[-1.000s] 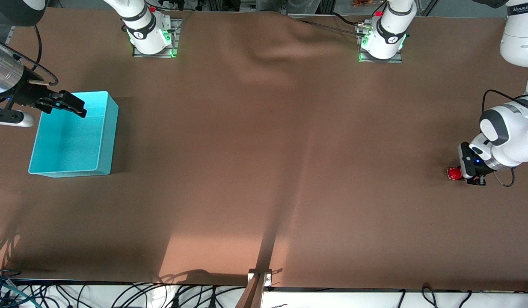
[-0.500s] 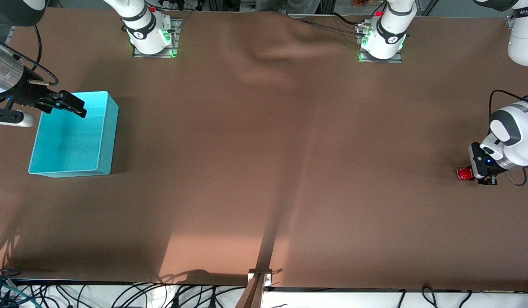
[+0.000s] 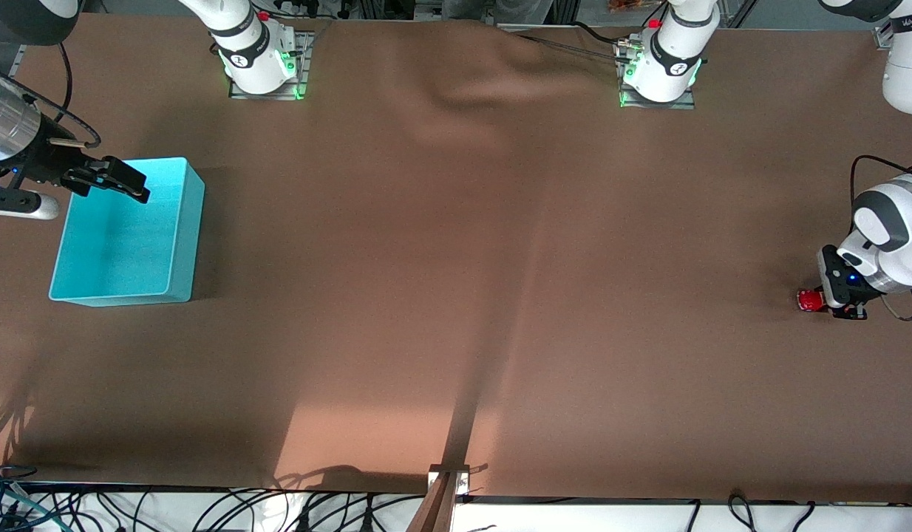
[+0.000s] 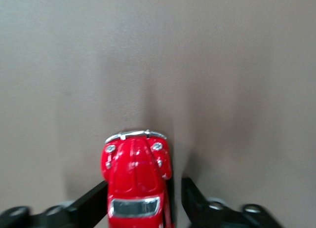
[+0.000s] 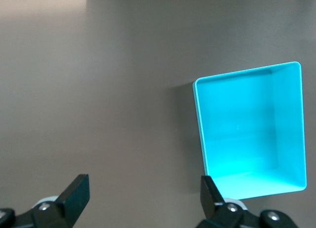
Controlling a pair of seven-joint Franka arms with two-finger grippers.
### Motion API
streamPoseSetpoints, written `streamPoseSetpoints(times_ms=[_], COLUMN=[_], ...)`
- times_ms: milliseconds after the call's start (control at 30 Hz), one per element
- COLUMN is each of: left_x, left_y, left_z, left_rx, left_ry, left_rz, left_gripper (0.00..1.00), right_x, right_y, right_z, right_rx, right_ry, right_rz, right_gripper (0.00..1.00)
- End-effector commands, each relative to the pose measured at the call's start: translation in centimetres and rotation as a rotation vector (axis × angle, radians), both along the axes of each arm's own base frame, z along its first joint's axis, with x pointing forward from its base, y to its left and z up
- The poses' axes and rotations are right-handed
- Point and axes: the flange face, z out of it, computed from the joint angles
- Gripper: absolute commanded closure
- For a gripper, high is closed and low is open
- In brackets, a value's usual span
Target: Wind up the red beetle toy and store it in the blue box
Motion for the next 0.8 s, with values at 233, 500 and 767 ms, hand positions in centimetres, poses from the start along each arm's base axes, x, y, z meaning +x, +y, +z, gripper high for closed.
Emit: streamPoseSetpoints(times_ms=[233, 500, 767], left_x=[1.5, 2.2, 3.2], left_y=[0.0, -0.3, -0.4], left_z=[1.1, 1.7, 2.8], left_rx=[-0.013, -0.013, 0.001], left_ry=[0.070, 0.069, 0.047], left_rz=[-0.042, -0.055, -0.066], left_gripper=[0.00, 0.00, 0.00], right_x=[0.1, 0.1, 0.1], right_y=[0.0, 0.1, 0.1], right_z=[0.6, 0.5, 0.5], right_rx=[0.018, 0.018, 0.018], right_ry=[0.000, 0.001, 0.001], right_rz=[0.007, 0.008, 0.008], right_gripper=[0.00, 0.00, 0.00])
